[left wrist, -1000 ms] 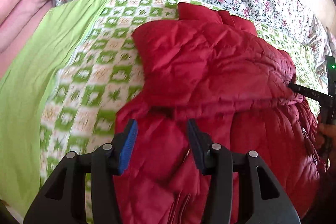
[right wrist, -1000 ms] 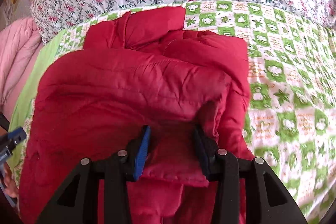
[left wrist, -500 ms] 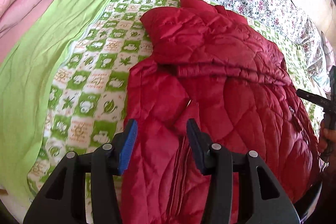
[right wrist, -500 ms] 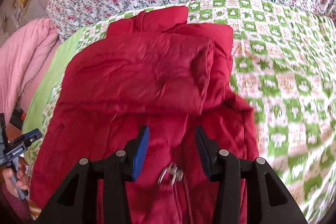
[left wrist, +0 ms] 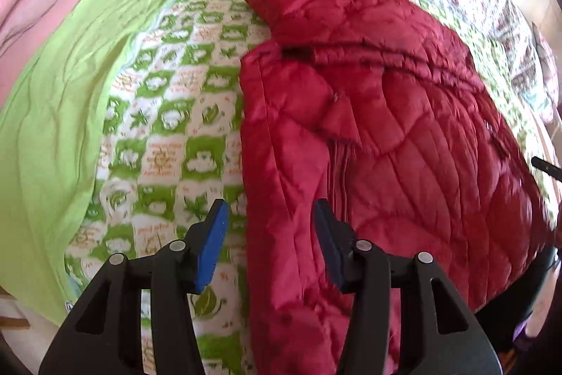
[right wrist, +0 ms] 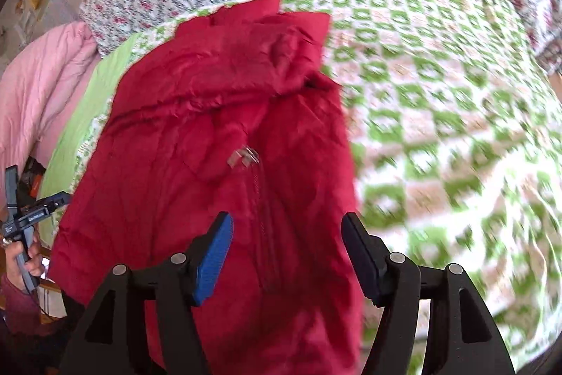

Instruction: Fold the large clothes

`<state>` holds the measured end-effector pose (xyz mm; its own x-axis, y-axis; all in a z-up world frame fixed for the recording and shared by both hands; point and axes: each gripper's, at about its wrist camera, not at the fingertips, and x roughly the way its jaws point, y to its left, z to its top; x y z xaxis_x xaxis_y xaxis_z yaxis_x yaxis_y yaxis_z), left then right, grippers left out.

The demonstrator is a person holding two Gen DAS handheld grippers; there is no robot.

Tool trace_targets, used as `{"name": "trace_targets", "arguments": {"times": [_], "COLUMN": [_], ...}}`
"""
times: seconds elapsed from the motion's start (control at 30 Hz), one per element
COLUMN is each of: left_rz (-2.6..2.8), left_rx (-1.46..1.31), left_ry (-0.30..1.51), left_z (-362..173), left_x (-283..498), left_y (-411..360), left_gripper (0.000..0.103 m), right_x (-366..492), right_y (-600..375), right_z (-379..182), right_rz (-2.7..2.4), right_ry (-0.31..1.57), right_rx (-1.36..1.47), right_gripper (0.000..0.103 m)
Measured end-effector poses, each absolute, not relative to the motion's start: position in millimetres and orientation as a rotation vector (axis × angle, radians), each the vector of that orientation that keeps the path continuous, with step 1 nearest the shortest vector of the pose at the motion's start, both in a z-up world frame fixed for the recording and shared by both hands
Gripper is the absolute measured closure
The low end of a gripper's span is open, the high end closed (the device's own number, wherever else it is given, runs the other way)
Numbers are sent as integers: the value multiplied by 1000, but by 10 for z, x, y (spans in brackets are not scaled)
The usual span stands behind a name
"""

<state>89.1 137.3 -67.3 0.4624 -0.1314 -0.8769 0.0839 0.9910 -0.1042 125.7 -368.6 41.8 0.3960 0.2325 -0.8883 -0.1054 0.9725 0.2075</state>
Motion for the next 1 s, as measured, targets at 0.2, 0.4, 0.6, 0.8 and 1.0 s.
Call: {"name": "trace_targets", "arguments": {"times": [0.2,0.4,0.6,0.8,1.0], "left_rz": [-141,-212,-287,-381,-465], "left_rx": [4,10,21,54,120], "left_ry": [1115,1168,1220,1260,1282], "left_z": [-736,-804,-890,-913,-926], "left_x": [750,717,660,587,520], "left_y": [1379,1365,1292,1161,1047], "left_gripper": [51,47,47,47,47], "right_x": [1035,911,835,771,719], "right_y": [-3839,-3878,-3892,-3859,-3749], "right_z": [318,245,184,148,159], "right_rz": [157,169,215,292,346], "right_ry": [1203,1245,1279,1324,1357], "right_rx": [90,123,190,234,198], "right_gripper": [35,35,35,44,56]}}
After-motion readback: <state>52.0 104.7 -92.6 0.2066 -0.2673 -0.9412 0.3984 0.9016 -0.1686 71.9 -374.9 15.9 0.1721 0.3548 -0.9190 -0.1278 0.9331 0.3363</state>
